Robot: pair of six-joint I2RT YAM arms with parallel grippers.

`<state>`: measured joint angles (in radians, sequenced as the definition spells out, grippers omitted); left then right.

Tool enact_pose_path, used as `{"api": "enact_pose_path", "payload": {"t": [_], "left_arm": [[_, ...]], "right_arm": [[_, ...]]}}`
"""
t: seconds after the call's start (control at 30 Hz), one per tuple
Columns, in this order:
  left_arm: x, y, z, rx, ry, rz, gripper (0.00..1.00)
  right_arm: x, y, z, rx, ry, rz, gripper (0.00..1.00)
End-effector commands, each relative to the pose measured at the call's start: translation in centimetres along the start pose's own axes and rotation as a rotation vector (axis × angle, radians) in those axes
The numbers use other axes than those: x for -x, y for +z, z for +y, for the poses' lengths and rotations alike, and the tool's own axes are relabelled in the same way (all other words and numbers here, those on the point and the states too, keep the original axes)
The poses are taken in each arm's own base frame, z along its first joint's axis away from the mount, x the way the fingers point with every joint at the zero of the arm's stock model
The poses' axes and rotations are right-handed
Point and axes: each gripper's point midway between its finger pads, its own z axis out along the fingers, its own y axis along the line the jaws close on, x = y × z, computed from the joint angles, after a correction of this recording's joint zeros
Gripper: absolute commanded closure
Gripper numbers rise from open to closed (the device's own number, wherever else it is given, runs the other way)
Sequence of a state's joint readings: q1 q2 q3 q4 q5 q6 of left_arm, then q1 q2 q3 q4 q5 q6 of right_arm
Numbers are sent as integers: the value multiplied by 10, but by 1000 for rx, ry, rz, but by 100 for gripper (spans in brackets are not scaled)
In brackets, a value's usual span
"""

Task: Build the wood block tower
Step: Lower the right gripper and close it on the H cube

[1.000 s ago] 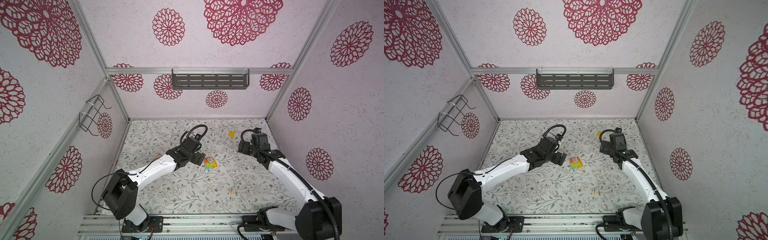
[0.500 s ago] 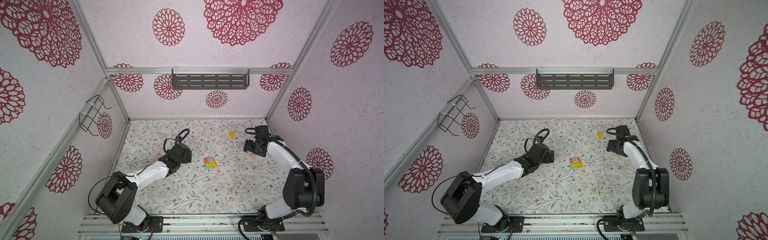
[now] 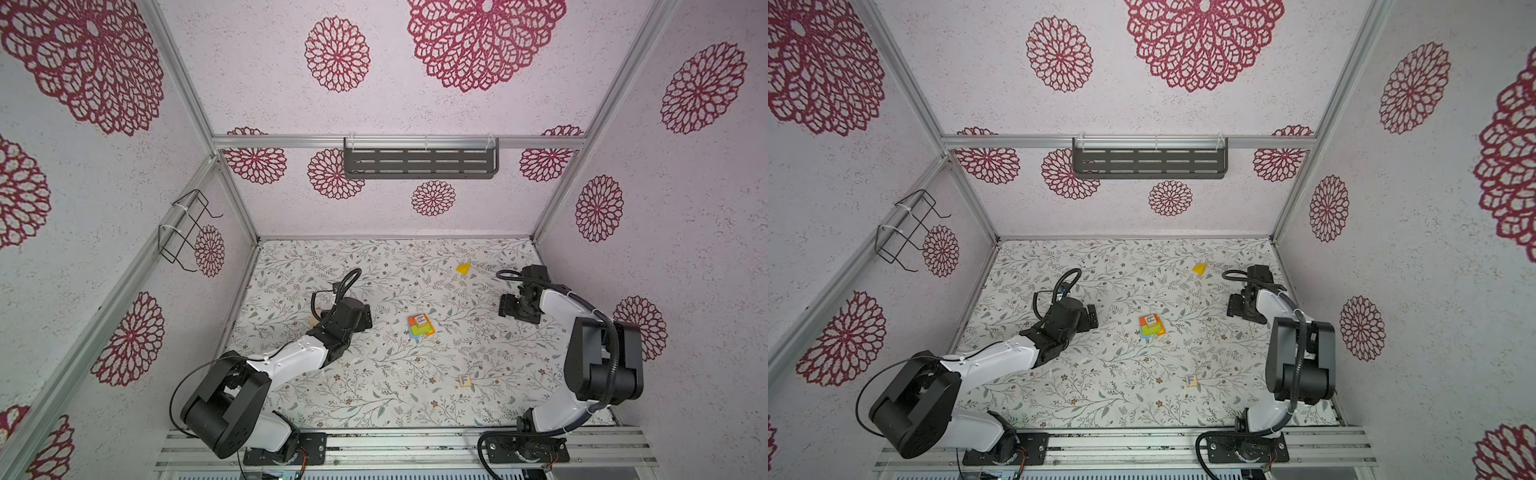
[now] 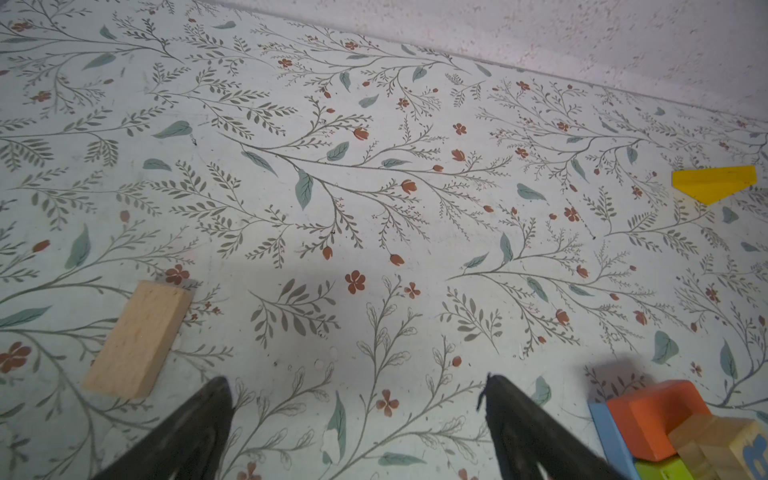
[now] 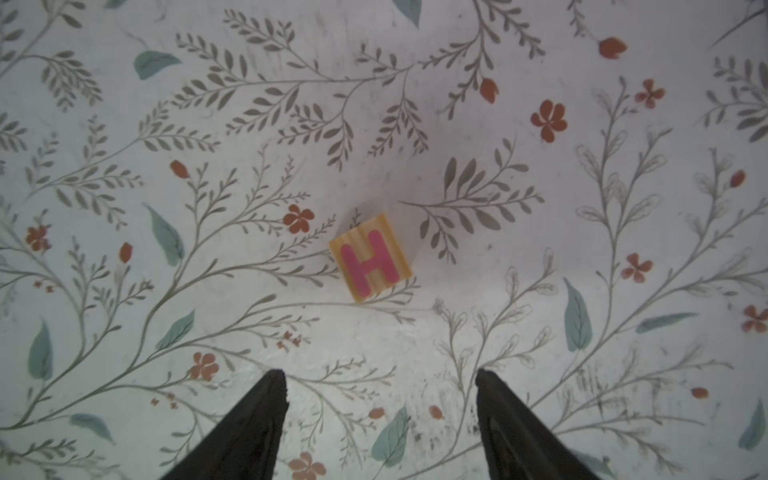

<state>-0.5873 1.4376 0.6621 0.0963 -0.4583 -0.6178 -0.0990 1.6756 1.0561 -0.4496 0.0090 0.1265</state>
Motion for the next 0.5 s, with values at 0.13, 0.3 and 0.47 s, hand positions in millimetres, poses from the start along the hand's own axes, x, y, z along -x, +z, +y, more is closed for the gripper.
{"api": "enact_pose_path", "payload": {"t": [0.13, 0.3, 0.47], "left_arm": [[12, 3, -6, -16, -52, -43, 2], [8, 7, -7, -12, -41, -27, 2], [7, 10, -10, -17, -24, -16, 2]], "right_arm": [[22, 14, 0, 8, -71, -32, 29], [29, 20, -7, -22, -53, -37, 34], [33, 28, -8, -26, -49, -19, 39]]}}
